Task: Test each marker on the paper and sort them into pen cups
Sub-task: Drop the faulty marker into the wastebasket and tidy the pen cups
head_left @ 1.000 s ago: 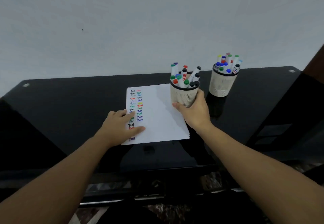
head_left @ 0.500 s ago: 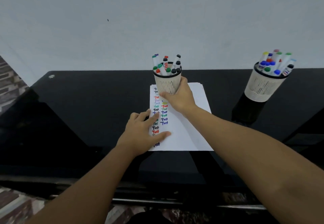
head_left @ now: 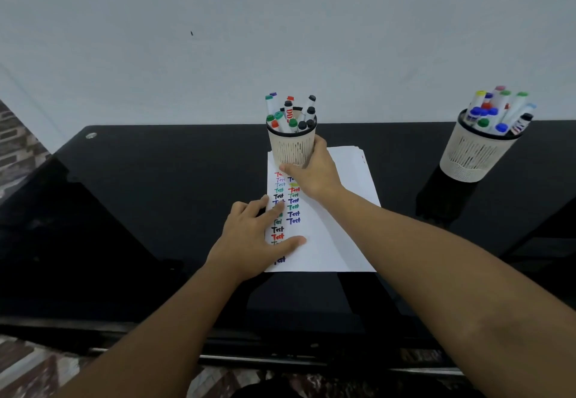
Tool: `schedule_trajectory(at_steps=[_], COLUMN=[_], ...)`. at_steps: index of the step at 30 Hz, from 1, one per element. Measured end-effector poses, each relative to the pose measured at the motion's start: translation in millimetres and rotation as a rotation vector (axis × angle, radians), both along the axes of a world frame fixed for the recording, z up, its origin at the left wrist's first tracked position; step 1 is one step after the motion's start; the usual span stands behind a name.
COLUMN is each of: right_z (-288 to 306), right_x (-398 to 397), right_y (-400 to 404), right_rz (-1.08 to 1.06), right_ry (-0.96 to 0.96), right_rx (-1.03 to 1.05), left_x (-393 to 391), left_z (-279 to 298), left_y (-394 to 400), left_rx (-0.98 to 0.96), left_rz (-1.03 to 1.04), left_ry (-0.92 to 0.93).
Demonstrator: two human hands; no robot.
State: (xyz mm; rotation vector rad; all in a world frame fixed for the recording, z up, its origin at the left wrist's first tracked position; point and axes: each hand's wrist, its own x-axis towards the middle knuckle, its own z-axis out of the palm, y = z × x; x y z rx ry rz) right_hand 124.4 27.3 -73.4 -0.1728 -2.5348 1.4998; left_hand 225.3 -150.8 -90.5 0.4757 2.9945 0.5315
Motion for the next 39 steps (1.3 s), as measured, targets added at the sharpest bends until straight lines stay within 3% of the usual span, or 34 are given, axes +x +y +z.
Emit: schedule_trajectory(at_steps=[4,19,27,35,39], right_z=[1,-21,-24,-23,-20], right_x=[22,129,130,127,134], right_y=[21,110,111,111,117], right_rz=[0.004,0.282,0.262,0.268,0.16], right_ry=[-0.023,-0.19,-0.17,-0.162,-0.057], right_rx=[0.078,0.833,0.841,0.812,0.619], left_x=[0,4,-4,2,4], left_z=[-1,2,11,-2,-3], left_y=[-3,3,20,23,26], left_rx=[-0.001,-0.019,-0.214,-0.254,-0.256], left_rz=[0.0,0.004,-0.037,-0.095,-0.099], left_ry=[0.003,-0.011,-0.048,0.004,0.006])
